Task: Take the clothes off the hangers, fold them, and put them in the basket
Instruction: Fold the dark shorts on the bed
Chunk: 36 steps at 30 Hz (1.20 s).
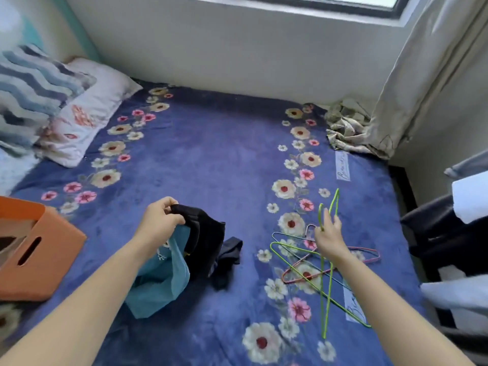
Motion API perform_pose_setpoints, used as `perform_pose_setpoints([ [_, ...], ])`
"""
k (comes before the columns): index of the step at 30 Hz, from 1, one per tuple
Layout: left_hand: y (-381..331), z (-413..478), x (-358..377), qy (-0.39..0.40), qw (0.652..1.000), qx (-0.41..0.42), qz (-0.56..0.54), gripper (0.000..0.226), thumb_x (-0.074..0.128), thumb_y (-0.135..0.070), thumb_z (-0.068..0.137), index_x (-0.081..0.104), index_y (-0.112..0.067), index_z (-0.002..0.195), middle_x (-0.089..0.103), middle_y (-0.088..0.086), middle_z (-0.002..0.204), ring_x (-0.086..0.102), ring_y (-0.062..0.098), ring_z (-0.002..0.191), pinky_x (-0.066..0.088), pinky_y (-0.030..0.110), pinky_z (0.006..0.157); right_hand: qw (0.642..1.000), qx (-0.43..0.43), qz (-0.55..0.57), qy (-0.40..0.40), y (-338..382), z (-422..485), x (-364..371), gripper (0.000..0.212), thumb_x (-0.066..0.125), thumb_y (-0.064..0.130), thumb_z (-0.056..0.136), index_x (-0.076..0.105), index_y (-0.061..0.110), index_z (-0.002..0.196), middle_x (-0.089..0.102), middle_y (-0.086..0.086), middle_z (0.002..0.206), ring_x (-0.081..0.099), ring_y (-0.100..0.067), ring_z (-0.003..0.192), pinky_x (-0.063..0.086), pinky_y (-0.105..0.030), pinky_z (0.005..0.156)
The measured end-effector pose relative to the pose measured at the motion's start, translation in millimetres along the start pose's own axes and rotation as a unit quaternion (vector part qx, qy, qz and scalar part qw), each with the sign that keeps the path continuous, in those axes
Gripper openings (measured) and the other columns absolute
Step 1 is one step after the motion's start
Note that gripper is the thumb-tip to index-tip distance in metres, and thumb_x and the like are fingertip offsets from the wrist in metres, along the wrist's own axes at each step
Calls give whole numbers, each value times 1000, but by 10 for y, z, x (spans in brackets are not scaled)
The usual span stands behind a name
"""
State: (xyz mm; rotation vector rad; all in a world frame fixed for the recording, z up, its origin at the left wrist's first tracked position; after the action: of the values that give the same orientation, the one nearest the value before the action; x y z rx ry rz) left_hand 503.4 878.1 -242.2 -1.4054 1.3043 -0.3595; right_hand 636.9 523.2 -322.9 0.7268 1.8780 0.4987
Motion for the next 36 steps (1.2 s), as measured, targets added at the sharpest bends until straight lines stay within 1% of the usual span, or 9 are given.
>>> perform_pose_setpoints([
  [4,48,11,286,20,999,-26,8,21,54,12,82,50,-8,82,49,6,70,39,19,65,28,29,56,995,85,28,-40,-855,357,146,28,47,7,91,56,0,116,61,-31,115,59,-44,108,46,-44,91],
  [8,75,-3,421,18,999,-45,3,24,48,16,82,53,-7,83,49,5,70,38,17,65,29,24,56,986,142,85,-12,-1249,479,177,18,52,-11,85,67,-5,90,67,-20,82,63,-27,71,50,-28,62],
  [16,-11,-173,136,-23,999,-26,18,31,44,19,81,58,-8,86,47,0,59,40,2,46,30,10,44,980,141,6,-139,-956,635,-167,35,66,11,86,60,-1,118,62,-24,121,56,-40,116,41,-41,94],
  [19,-9,-265,-83,-30,999,-27,34,33,45,16,81,61,-12,88,45,-7,47,31,6,42,24,13,41,998,24,39,35,-354,422,259,28,73,12,82,65,4,108,69,-19,109,64,-30,100,46,-37,85],
  [25,-142,-507,-483,-28,999,6,18,36,47,5,79,66,-26,86,47,8,62,32,24,68,22,31,58,908,-117,-39,400,570,-874,1626,100,82,55,56,36,24,139,42,9,134,41,-14,129,39,-31,103],
  [27,-228,-608,-677,-45,998,32,6,35,48,4,80,66,-25,87,46,11,70,32,24,69,24,29,58,914,-125,-92,375,704,-1086,1976,97,69,62,54,40,29,141,43,3,135,40,-22,132,37,-44,108],
  [30,-322,-617,-1015,-82,994,68,-3,36,43,7,84,65,-21,86,52,2,65,38,18,60,29,25,59,958,-125,-1,256,973,-972,2011,5,59,24,87,64,25,89,65,-2,90,62,-25,93,51,-35,83],
  [33,-303,-539,-1417,-80,992,73,64,35,35,0,94,63,-19,86,45,10,64,38,16,52,26,28,53,964,-105,149,192,1447,-782,1534,24,53,4,93,66,18,78,61,-3,76,54,-17,77,40,-28,61],
  [36,-346,-449,-1736,6,991,79,110,27,50,-24,98,70,-21,80,64,1,82,58,19,83,39,28,71,962,-170,170,129,2089,-830,881,21,55,11,95,66,13,77,63,-3,72,56,-16,68,44,-26,60],
])
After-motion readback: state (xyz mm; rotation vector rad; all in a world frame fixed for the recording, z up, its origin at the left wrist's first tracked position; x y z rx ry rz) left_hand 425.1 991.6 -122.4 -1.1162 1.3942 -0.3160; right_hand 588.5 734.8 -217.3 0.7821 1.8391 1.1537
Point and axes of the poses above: each hand's wrist, its own z-axis towards the middle knuckle, its own x-axis out of the palm, y = z × x, the point moved 3 cm from there along z, towards the middle knuckle
